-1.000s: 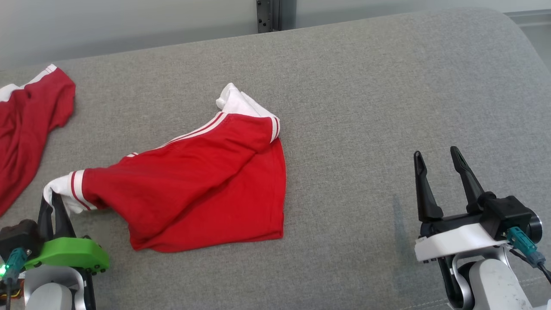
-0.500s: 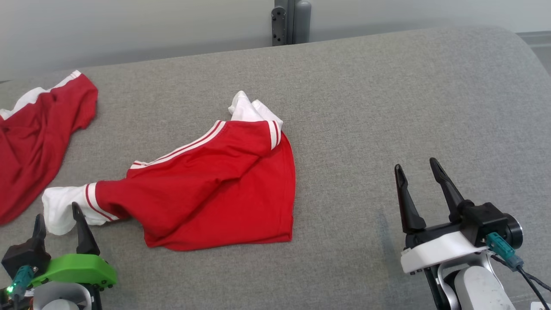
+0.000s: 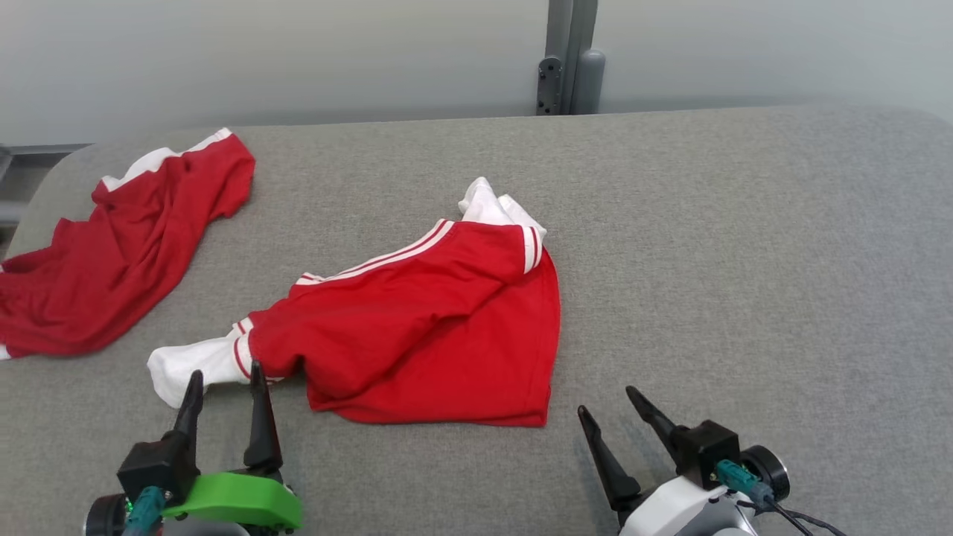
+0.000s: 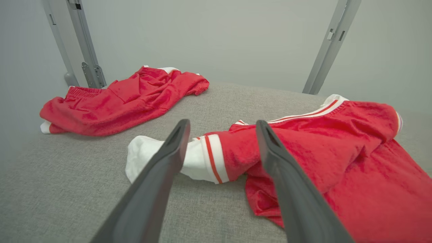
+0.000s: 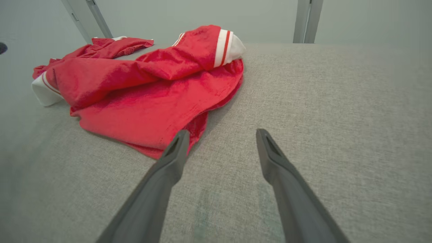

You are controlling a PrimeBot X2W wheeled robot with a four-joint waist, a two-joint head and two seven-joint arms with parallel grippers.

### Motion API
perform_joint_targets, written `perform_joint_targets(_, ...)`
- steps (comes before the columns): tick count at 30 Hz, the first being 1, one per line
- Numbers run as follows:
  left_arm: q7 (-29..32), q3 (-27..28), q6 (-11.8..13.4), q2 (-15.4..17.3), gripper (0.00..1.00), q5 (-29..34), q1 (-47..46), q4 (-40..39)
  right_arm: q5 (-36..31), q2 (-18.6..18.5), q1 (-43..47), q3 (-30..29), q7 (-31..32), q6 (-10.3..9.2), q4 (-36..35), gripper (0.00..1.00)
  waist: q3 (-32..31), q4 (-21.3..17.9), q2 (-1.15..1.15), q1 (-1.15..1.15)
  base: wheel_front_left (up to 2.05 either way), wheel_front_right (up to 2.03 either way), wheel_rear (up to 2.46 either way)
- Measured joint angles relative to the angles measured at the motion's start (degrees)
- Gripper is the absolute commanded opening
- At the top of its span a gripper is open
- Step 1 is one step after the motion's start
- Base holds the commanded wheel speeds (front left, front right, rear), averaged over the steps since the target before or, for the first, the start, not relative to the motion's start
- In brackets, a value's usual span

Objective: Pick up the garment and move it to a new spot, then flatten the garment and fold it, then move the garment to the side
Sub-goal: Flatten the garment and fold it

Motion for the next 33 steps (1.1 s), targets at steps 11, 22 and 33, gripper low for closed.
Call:
perform_joint_targets(11, 0.0, -5.8, -0.5, -1.1, 1.0, 0.0, 1.6, -2.0, 0.8, 0.0, -6.4, 4.5, 0.0, 0.0, 12.4, 1.0, 0.0, 6.5, 0.0, 0.0, 0.0, 0.0, 0.0)
perform_joint_targets(22, 0.0, -7.4, 0.9, -1.2, 1.0, -1.1, 1.4, -3.6, 3.0, 0.0, -12.3, 4.8, -0.2, 0.0, 20.8, 0.13, 2.9, 10.2, 0.0, 0.0, 0.0, 0.0, 0.0)
perform_joint_targets(33, 0.0, -7.3, 1.5, -1.2, 1.0, -1.3, 1.2, -5.2, -0.5, 0.1, -11.8, -8.9, -0.1, 0.05, 11.8, 0.0, 3.8, 6.7, 0.0, 0.0, 0.0, 0.0, 0.0)
